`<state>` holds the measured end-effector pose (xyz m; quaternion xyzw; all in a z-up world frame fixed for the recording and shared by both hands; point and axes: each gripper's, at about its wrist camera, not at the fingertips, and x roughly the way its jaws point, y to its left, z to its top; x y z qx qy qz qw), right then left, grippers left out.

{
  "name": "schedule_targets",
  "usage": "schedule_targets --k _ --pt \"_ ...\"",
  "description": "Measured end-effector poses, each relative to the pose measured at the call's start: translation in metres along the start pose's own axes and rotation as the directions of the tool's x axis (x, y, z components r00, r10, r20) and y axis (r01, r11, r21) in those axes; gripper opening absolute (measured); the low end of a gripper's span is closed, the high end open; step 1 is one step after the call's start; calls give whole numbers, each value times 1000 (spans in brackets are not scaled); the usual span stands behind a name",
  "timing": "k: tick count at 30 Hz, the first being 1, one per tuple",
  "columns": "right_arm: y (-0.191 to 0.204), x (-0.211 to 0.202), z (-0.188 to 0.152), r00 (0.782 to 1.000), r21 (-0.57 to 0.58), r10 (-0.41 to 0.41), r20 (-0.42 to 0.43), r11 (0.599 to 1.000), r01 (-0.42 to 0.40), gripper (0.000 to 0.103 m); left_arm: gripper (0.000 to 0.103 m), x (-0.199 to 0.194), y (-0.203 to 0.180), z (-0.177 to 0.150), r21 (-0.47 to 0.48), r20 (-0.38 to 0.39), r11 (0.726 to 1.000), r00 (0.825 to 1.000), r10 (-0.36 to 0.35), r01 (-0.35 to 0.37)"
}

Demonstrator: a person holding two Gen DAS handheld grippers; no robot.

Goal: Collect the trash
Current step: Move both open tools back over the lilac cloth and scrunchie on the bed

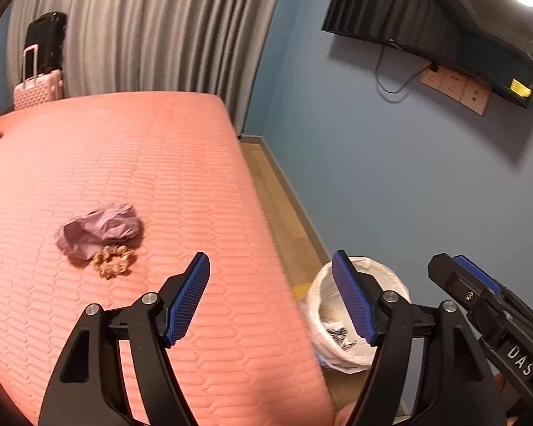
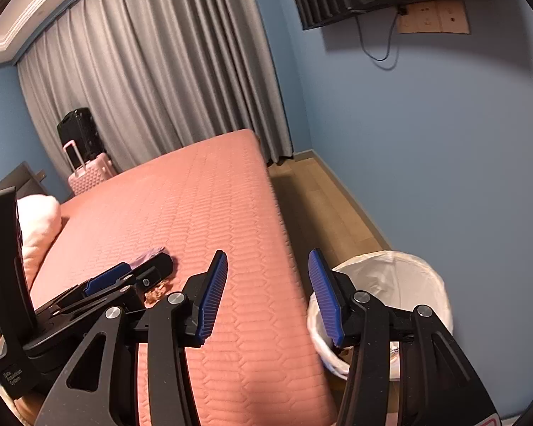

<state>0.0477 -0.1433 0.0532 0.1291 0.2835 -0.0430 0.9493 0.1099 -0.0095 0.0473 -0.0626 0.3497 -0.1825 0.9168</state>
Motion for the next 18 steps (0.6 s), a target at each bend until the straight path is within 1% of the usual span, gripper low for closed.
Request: schedule_targets --k 6,7,8,9,12,18 --pt "28 12 -10 999 -28 28 -34 999 -29 49 70 -4 38 -8 -50 -19 998 999 41 -42" --pt "33 15 -12 999 -36 34 -42 999 -35 49 70 -4 45 -9 -61 -23 997 999 47 -49" --pt "39 18 -14 998 -45 38 -50 998 -40 49 73 -5 52 -11 -71 -27 996 998 55 -57" --pt "45 20 -17 997 -50 43 -56 998 -46 50 76 -5 59 -12 -82 -29 994 997 67 -69" --pt "62 30 -24 995 -63 58 -79 996 -63 52 78 -7 80 -16 -112 -36 989 995 96 -99" --pt "95 55 -34 989 -90 84 -125 991 -95 53 81 -5 125 -22 -159 -61 973 985 161 -169"
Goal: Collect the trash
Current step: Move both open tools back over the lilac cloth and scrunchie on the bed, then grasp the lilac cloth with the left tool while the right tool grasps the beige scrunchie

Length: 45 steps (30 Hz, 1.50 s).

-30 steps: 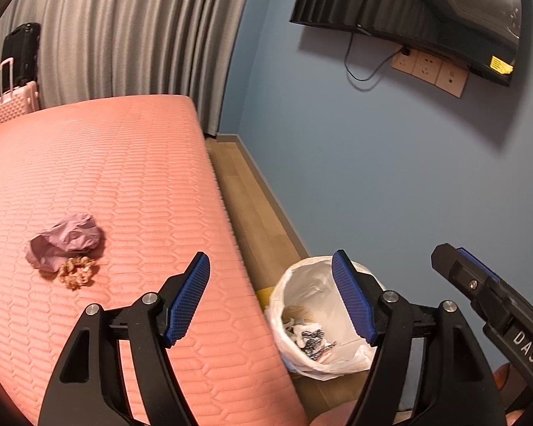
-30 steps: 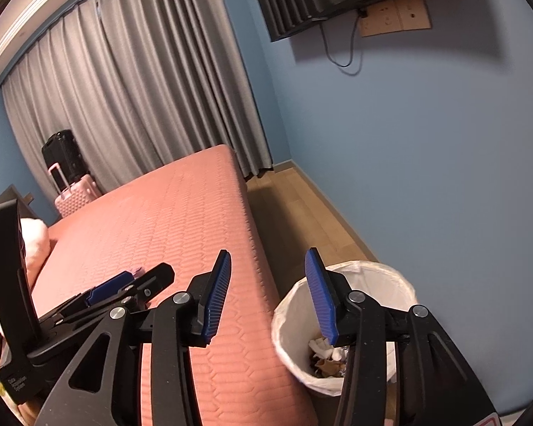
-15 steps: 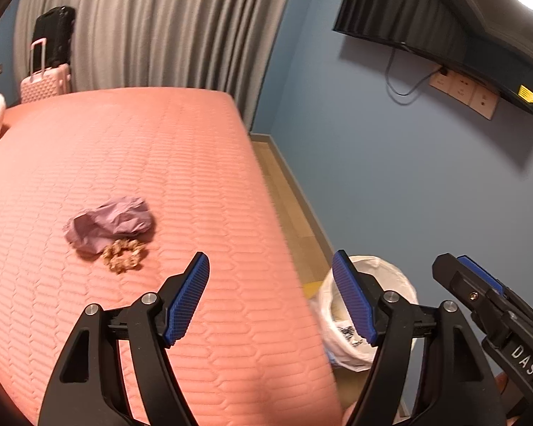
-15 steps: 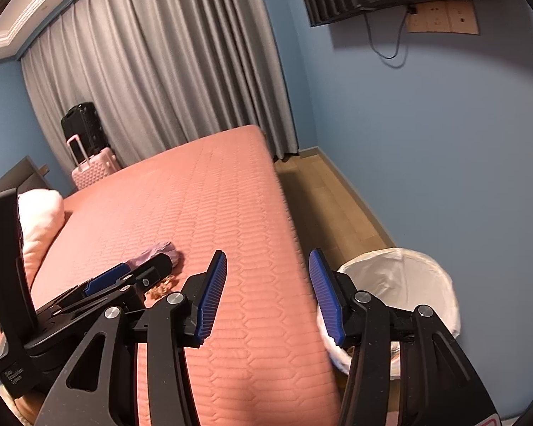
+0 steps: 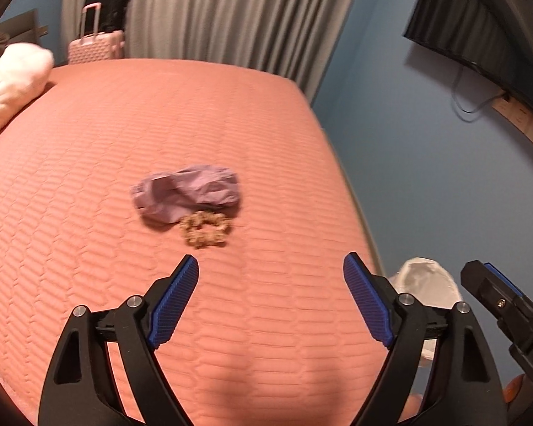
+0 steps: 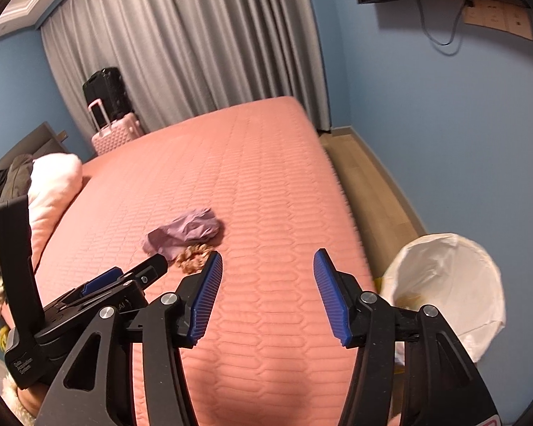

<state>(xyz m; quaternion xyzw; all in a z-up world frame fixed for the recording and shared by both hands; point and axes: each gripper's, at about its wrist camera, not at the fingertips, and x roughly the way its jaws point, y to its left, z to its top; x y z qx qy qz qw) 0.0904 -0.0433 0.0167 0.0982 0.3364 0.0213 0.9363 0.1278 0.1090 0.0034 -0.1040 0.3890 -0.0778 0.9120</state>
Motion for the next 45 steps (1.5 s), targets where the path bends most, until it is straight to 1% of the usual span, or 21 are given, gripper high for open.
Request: schedule_targets --k 5,10,16,20,23,26,29,32,35,37,38,39,40,41,45 --pt "27 34 -3 998 -28 20 -52 999 -21 53 85 13 44 5 -53 -17 997 998 55 -55" --pt "52 75 -6 993 -29 47 -107 998 -50 53 88 30 92 14 -113 -43 988 994 103 -108" --pt "84 141 -10 979 -20 74 -189 997 -79 53 89 58 140 31 -175 -74 973 988 139 -150" --pt "97 185 -9 969 -11 80 -234 996 -84 53 89 82 154 45 -196 -90 970 987 131 -146" --pt "103 212 -9 964 -11 79 -256 996 -84 53 89 104 159 55 -214 -108 968 988 109 -130" --pt "105 239 -10 959 0 68 -276 998 -71 53 88 127 161 63 -221 -119 967 987 103 -128" --pt "106 262 -12 953 0 53 -298 998 -55 53 82 146 161 69 -219 -130 969 987 90 -118" --pt "107 282 -16 948 -5 43 -316 999 -47 53 70 166 159 71 -211 -152 972 986 73 -105" --pt "108 300 -21 939 -5 38 -341 999 -42 53 55 182 158 68 -202 -174 974 982 67 -102" --pt "108 309 -25 934 -8 37 -355 999 -43 48 44 186 154 66 -170 -169 978 981 91 -120" --pt "108 314 -28 929 -6 45 -366 999 -50 38 34 187 153 64 -155 -167 981 981 94 -120" --pt "108 318 -31 924 -7 48 -379 999 -54 31 28 188 152 62 -145 -170 982 981 94 -119" --pt "108 322 -35 919 -10 46 -391 998 -54 29 27 188 151 60 -138 -171 983 981 93 -118" --pt "108 321 -38 926 -12 48 -373 998 -57 28 24 187 151 58 -134 -170 984 981 94 -118" --pt "108 317 -43 932 -33 38 -361 998 -54 18 18 183 147 51 -121 -168 985 981 100 -121"
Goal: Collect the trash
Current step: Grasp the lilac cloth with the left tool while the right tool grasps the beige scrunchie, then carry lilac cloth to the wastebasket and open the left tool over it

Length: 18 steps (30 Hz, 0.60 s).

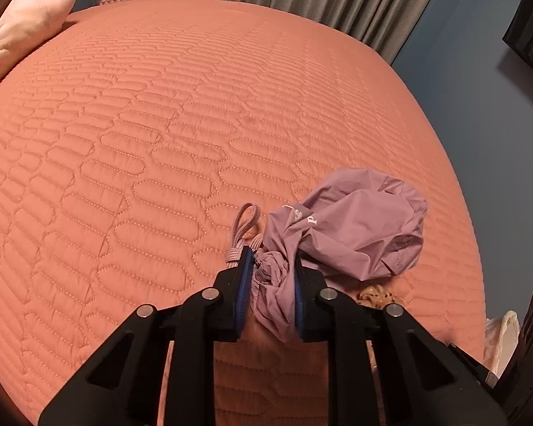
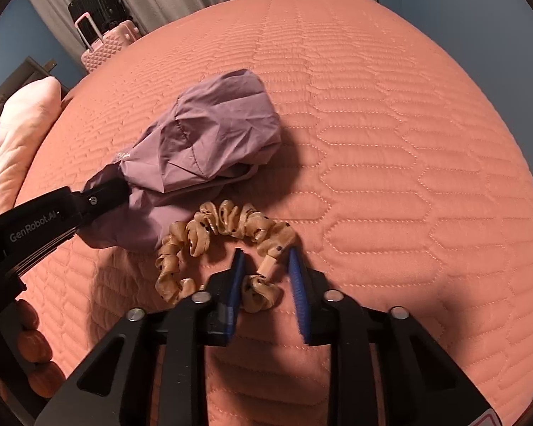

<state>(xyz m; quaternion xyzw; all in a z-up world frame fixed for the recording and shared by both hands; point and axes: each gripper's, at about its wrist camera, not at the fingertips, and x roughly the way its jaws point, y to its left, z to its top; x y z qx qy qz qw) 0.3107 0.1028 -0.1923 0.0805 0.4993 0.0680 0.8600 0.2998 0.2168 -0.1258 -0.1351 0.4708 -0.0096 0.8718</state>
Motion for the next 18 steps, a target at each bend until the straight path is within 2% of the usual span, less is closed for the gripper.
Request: schedule_targets --k 5,9,13,18 --pt "-7 -10 -12 1000 25 16 -12 1000 -15 7 16 -18 -8 -19 0 2 1000 1000 -24 24" --pt "-18 -35 -28 1000 49 27 -16 998 -26 7 15 -39 -25 -33 30 16 999 999 -33 32" --pt "-34 -75 -37 999 73 32 33 997 -34 7 15 -65 -49 -45 63 38 997 998 -56 53" --pt "-54 -141 -42 990 88 14 137 996 -27 7 15 -110 -85 -55 122 94 989 991 -94 83"
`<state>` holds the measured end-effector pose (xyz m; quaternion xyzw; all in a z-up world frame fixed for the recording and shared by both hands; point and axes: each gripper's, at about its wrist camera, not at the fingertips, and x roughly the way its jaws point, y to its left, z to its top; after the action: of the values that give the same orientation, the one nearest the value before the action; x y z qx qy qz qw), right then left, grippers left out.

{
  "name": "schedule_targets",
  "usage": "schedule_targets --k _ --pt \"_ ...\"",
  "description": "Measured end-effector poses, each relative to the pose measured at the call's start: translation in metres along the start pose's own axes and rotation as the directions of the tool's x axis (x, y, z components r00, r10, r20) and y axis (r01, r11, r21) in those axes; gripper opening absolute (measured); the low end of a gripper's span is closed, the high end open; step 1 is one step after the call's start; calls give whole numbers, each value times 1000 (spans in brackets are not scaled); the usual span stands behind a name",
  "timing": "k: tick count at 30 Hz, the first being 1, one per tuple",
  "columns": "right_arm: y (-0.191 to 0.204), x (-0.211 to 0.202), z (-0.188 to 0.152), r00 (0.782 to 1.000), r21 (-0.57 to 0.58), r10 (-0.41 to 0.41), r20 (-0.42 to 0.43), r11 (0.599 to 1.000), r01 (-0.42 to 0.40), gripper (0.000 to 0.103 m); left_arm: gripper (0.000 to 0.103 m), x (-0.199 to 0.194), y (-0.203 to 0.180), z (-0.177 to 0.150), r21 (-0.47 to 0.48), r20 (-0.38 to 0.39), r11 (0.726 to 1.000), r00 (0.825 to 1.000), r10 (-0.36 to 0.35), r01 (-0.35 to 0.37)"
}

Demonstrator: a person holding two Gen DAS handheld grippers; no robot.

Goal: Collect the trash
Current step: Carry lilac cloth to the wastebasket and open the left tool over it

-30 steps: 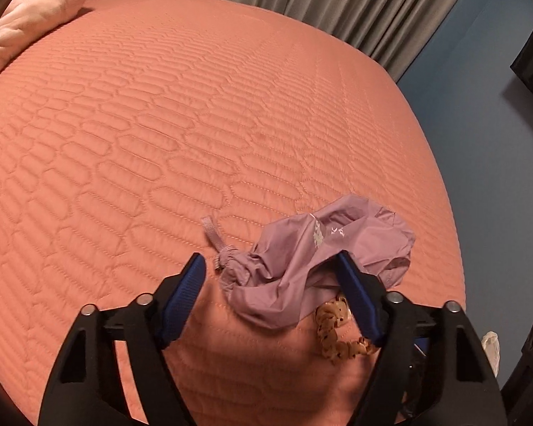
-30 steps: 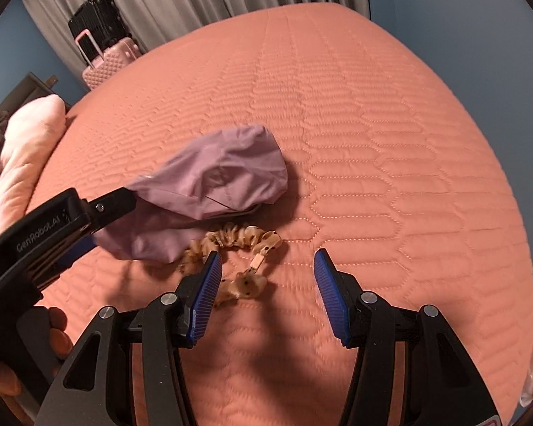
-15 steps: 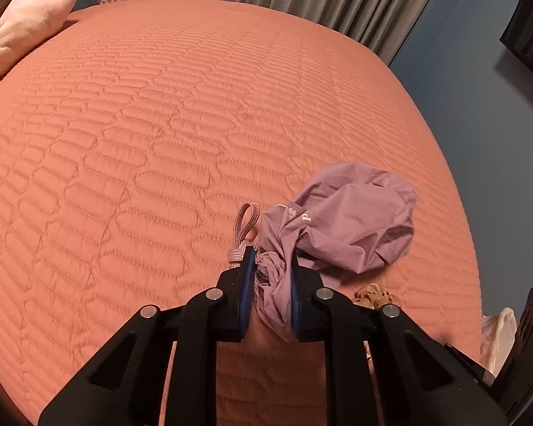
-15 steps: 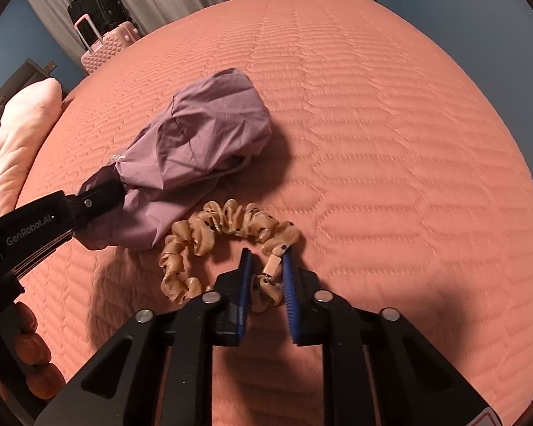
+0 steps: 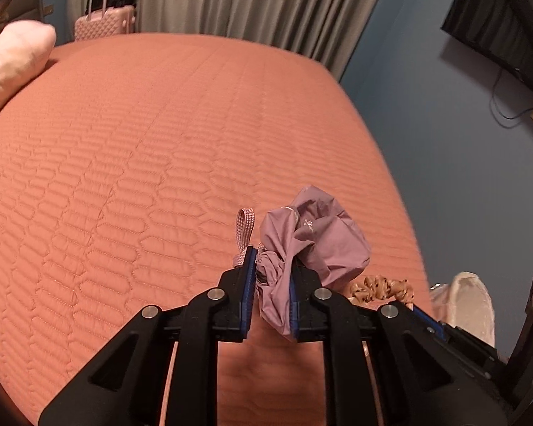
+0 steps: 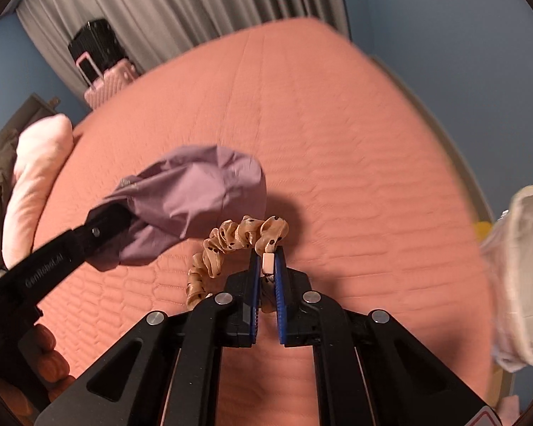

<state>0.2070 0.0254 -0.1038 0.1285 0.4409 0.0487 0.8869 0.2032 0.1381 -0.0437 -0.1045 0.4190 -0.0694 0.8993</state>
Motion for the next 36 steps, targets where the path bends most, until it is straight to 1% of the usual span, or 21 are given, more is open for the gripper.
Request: schedule_targets --k 4,7,10,14,19,20,26,31,36 --pt "-17 -54 6 996 22 -1 94 1000 -1 7 15 -32 -32 2 50 55 998 998 -38 35" --pt "-31 -97 8 986 33 -4 169 999 -1 7 15 -55 -60 4 89 94 994 993 -73 65" --pt "-45 -137 10 971 43 -14 237 999 4 7 15 -74 -86 3 130 123 987 986 -109 93" --pt "-69 -190 7 946 70 -40 322 997 18 7 15 -92 -120 2 180 143 974 977 -161 134" --pt "-106 -240 -3 917 121 -85 389 992 40 7 15 -104 -157 -3 244 146 953 965 -219 179" --pt "-116 -251 -4 910 136 -96 403 990 45 7 15 -104 -160 -3 256 145 948 963 -228 186" --pt "-155 -285 -11 882 202 -159 443 977 75 7 16 -107 -197 -10 322 121 918 952 -282 231" --pt "-181 -299 -17 871 238 -200 448 966 100 7 16 -103 -228 -22 352 85 899 947 -309 261" --pt "-200 -303 -22 864 274 -234 446 955 117 7 16 -99 -254 -36 386 46 877 943 -329 287"
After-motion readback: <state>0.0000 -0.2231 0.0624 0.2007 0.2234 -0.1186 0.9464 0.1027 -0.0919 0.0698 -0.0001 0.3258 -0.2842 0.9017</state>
